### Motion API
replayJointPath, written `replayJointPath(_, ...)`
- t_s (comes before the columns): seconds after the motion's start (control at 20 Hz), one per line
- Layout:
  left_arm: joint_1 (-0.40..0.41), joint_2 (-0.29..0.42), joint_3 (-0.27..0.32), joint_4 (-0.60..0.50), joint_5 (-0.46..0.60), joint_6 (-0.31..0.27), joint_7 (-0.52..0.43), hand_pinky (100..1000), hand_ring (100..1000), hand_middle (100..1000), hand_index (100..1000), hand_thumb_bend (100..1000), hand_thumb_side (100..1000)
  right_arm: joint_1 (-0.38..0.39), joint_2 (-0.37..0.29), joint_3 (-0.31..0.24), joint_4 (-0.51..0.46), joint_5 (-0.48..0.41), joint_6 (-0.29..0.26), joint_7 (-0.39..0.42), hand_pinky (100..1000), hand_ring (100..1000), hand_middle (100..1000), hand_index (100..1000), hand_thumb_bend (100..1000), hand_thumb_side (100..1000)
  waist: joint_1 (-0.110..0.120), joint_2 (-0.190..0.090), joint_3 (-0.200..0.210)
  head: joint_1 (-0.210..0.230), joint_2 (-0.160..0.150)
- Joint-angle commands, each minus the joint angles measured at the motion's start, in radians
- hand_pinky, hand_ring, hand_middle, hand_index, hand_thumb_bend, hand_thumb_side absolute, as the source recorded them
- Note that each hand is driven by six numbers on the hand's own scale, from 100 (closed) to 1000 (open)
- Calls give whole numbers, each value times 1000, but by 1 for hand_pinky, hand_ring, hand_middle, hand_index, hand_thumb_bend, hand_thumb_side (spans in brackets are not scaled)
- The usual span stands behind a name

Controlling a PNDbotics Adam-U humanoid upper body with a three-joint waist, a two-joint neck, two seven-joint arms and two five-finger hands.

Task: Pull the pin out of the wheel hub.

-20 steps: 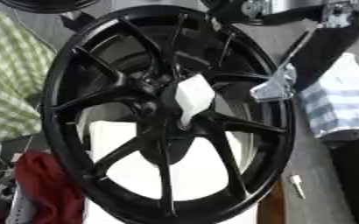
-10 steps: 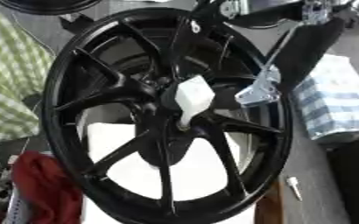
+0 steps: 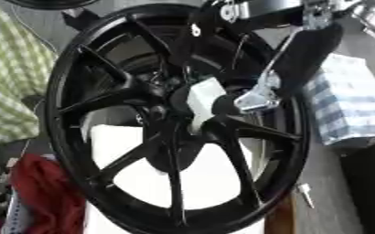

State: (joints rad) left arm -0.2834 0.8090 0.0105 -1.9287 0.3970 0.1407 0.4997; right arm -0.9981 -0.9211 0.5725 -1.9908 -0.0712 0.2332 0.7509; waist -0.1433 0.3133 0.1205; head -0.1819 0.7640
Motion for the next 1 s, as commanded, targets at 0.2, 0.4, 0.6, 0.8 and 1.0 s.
replayJointPath(0.2, -15, 16, 19, -7, 7, 0, 9, 846, 659, 605, 742, 227, 780, 10, -33, -20, -9, 28, -3, 13, 898, 901, 828, 888, 357, 368, 8, -5, 3, -1, 6)
replayJointPath(0.4, -21, 15, 18, -8, 8, -1, 11, 846, 658, 603, 741, 227, 781, 20, -31, -23, 6, 45, -7, 18, 898, 901, 829, 889, 377, 343, 6, 2, 5, -5, 6)
replayJointPath(0.6, -19, 12, 19, -6, 8, 0, 12, 846, 657, 600, 739, 224, 785, 30, -28, -24, 32, 57, -11, 15, 896, 900, 827, 887, 399, 331, 3, 12, 9, -5, 6)
replayJointPath(0.8, -18, 10, 22, -2, 12, -1, 17, 845, 653, 597, 738, 224, 786, 35, -28, -23, 39, 64, -14, 14, 894, 899, 822, 884, 412, 321, 0, 17, 10, -4, 6)
replayJointPath(1.0, -17, 9, 21, 0, 13, 0, 19, 845, 652, 595, 737, 221, 790, 40, -25, -20, 48, 77, -18, 14, 893, 899, 817, 881, 423, 309, -3, 23, 13, -4, 6)
